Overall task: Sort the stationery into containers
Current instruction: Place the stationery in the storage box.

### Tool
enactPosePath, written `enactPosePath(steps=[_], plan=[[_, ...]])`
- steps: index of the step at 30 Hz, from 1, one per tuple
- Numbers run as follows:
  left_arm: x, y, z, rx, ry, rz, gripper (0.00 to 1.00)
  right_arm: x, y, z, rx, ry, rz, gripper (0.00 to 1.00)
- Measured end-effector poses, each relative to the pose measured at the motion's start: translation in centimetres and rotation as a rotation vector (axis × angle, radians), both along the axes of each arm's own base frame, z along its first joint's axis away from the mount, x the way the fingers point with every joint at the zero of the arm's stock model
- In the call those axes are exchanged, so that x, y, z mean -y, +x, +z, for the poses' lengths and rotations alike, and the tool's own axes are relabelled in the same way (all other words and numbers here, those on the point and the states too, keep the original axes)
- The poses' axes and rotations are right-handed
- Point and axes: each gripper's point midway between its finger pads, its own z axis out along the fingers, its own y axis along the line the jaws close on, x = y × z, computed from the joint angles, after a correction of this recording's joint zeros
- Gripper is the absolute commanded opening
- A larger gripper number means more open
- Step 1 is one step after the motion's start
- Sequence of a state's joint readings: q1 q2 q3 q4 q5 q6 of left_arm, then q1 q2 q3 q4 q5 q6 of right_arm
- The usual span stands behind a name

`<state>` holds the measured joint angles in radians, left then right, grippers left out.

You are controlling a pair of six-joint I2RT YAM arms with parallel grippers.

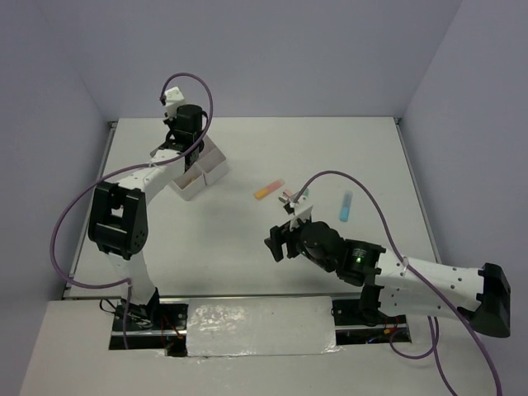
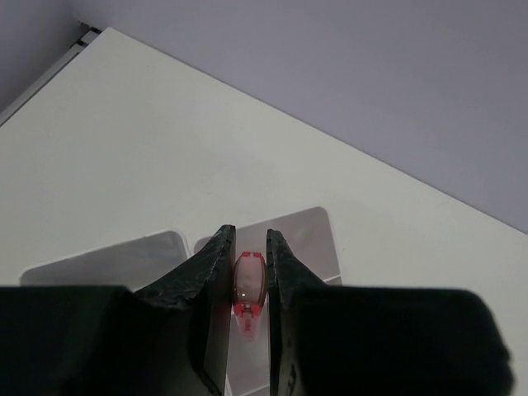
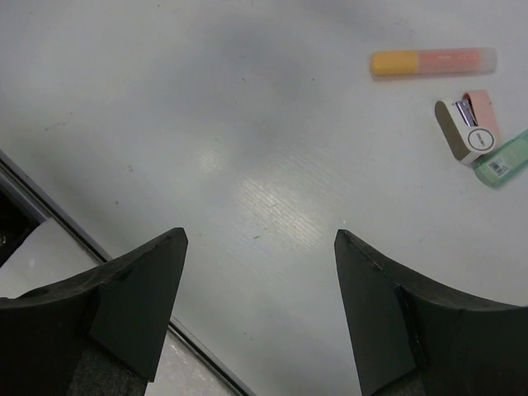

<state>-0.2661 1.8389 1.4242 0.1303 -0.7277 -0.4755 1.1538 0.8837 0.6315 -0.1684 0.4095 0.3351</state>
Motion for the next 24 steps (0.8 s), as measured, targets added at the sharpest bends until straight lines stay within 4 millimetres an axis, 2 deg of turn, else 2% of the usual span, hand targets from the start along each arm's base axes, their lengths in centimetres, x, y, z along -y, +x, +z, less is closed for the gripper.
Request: enactPosePath(steps=[6, 10, 14, 18, 21, 24], plan=[[0.1, 0.8, 0.9, 0.053, 0.009, -0.006, 0.12, -0.4, 0.1, -1.4, -0.018, -0.048, 0.010, 0.80], [0.0, 1.2, 1.0, 0.071, 0.005, -0.003, 0.22, -0.6, 0.1, -2.0, -0.027, -0.070, 0.017, 0.80], [-0.5, 1.6, 0.3, 0.070, 0.007, 0.008, 0.25, -0.8, 0.1, -2.2, -0.031, -0.079, 0.020, 0.80], [-1.3, 2.1, -1.5, 0.043, 0.015, 0.022, 0.30, -1.1, 0.2, -2.2, -0.033, -0.083, 0.025, 0.80], [-1.6, 2.3, -2.6, 0.016, 0.028, 0.026, 0.50, -1.1, 0.2, -2.2, -0.034, -0.082, 0.026, 0.80], [-1.9, 2.3, -2.7, 0.010, 0.036, 0.024, 0.67, -1.2, 0.2, -2.3, -0.036, -0.085, 0.028, 0.80]])
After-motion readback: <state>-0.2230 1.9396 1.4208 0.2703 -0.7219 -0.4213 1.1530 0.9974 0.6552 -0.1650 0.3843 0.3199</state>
